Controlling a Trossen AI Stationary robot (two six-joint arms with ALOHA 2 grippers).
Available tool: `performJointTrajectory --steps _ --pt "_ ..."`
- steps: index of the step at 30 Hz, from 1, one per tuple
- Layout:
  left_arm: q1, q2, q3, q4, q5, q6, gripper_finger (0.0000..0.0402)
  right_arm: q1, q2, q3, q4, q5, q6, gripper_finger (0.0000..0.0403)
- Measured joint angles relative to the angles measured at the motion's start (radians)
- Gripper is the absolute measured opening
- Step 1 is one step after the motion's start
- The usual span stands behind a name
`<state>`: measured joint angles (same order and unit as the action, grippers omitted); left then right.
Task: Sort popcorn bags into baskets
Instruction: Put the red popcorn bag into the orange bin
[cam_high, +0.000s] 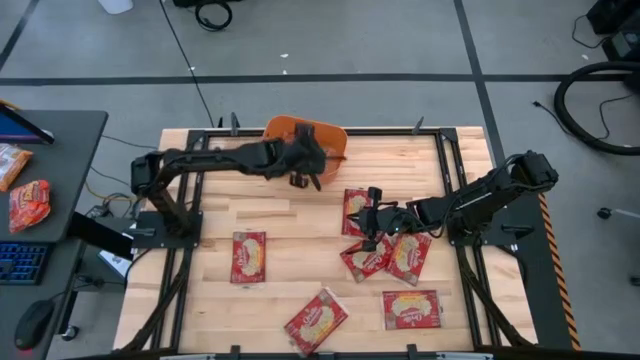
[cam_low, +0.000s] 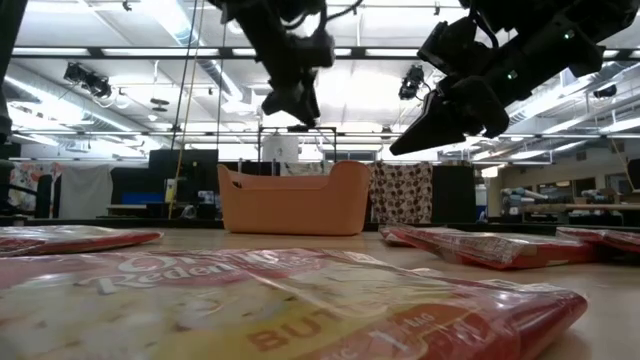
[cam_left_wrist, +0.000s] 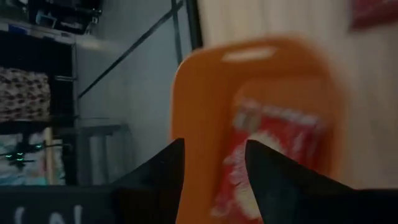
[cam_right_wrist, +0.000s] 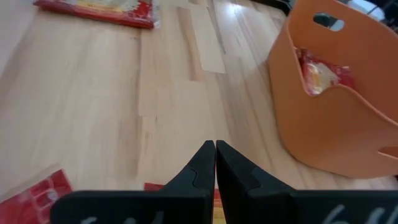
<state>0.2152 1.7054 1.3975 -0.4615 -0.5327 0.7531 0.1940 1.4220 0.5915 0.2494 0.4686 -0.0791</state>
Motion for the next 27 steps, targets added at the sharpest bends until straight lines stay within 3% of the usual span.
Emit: performJointTrajectory --steps 9,19,27 --pt "-0.175 0.0 -0.001 -0.223 -0.082 -0.323 0.0172 -0.003 0.0 0.0 0.0 0.019 -0.078 0.002" --pt "-0.356 0.0 -0.001 -0.469 -0.027 -0.664 0.0172 -0.024 0.0 0.0 -0.002 0.037 -0.1 0.002" --pt "-0.478 0.0 -0.035 -0.572 -0.028 -0.887 0.0172 -0.031 0.0 0.0 -0.007 0.036 -0.1 0.0029"
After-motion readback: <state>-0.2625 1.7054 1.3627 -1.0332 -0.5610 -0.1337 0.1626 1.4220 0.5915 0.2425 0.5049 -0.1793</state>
